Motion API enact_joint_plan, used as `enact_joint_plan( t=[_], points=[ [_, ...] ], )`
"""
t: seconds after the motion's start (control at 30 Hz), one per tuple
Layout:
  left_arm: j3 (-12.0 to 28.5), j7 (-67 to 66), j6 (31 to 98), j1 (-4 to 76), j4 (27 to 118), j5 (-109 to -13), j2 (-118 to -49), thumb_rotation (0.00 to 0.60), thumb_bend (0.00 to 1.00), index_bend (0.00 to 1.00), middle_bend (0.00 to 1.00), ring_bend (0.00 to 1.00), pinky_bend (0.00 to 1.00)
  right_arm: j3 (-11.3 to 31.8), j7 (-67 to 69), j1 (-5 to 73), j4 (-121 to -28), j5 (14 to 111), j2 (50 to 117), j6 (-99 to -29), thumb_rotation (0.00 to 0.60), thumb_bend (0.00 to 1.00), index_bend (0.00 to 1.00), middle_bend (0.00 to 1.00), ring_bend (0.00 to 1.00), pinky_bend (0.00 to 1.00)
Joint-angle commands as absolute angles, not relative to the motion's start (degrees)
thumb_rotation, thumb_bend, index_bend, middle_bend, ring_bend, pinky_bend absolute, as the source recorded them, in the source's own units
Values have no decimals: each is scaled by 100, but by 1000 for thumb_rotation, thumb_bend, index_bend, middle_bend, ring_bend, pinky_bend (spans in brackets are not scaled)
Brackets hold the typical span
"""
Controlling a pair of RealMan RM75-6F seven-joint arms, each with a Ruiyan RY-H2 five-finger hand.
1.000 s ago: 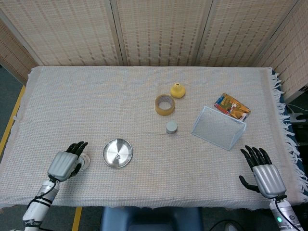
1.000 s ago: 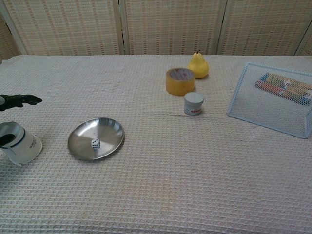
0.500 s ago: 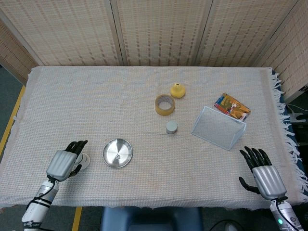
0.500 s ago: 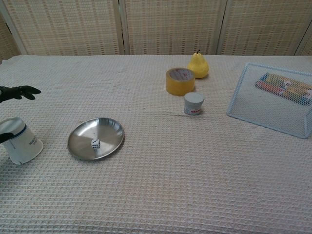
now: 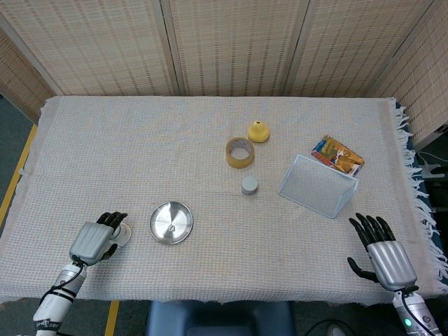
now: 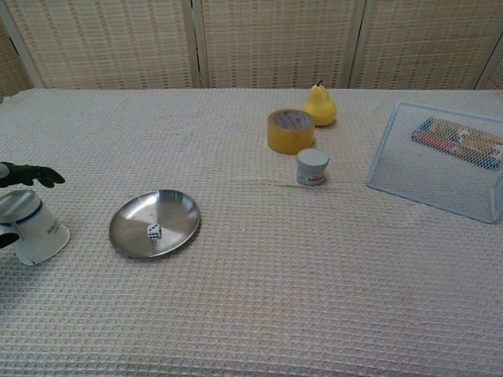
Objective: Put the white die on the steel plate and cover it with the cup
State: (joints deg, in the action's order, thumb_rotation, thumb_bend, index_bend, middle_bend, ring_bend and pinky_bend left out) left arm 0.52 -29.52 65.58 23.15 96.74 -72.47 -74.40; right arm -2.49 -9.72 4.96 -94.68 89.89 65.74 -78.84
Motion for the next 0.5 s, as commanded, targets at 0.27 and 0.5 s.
enact_joint_plan(
  t=[0.27, 0.5],
  points=[
    [62, -2885, 6600, 2320, 9492, -7282, -7520, 600, 359, 304, 318, 315, 729, -244, -1025, 505, -9466, 8952, 6599, -7849, 451, 268, 0, 0, 0, 0],
    [90, -2673, 6694, 2311, 9392, -7442, -7560, 600, 366, 385, 419, 399, 740, -243, -1046, 508, -9471, 8937, 6607, -7840, 451, 268, 0, 0, 0, 0]
  ],
)
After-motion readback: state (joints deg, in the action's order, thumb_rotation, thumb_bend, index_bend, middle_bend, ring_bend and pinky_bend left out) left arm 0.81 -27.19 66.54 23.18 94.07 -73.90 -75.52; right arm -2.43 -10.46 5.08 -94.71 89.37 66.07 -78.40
